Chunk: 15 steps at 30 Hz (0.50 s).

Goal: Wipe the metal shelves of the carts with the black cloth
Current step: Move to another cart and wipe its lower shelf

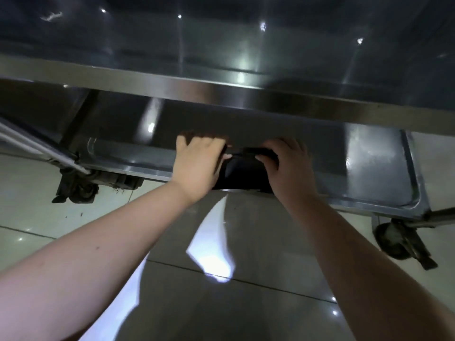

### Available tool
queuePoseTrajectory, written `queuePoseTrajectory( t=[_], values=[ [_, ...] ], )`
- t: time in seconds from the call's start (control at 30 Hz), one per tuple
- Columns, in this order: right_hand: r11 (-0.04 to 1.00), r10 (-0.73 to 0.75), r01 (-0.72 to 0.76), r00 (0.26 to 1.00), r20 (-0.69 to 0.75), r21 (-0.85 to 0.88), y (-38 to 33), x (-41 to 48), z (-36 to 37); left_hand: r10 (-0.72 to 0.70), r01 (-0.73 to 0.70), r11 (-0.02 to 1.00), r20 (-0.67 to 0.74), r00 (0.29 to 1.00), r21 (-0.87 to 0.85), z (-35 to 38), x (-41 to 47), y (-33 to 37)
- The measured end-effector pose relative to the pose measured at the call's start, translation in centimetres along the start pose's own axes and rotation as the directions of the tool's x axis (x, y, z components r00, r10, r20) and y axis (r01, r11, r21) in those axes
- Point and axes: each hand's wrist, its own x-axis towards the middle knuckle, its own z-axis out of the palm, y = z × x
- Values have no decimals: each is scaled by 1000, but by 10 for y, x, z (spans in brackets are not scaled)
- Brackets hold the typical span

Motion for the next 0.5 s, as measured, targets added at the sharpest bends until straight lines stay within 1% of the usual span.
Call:
queuePoseTrajectory(
  t=[0.07, 0.13, 0.2, 0.27, 0.3, 0.37, 0.4, 0.5],
  values=[
    [997, -52, 48, 997, 53, 59, -26, -5, -14, -4, 4, 1000, -24, 1000, -25, -35, -19, -5],
    [992, -81, 65, 983, 162, 106, -51, -5, -21, -50, 50, 996, 6, 999, -69, -69, -36, -14],
    [983, -91, 35, 944, 318, 178, -83, -4, -32, -116, 126, 983, 85, 990, -135, -106, -52, -25],
    [963, -106, -11, 903, 416, 269, -120, -5, -48, -168, 185, 971, 116, 979, -153, -148, -63, -38],
    [949, -86, -66, 887, 455, 308, -142, -6, -60, -183, 200, 970, 124, 975, -141, -172, -68, -43],
    [913, -44, -163, 873, 486, 374, -190, -6, -92, -192, 205, 971, 112, 975, -122, -227, -72, -51],
    [894, -42, -178, 880, 473, 411, -214, -6, -109, -192, 203, 972, 95, 977, -117, -257, -73, -53],
    [856, -48, -164, 919, 392, 491, -287, 6, -170, -178, 178, 978, 8, 984, -112, -361, -65, -55]
  ],
)
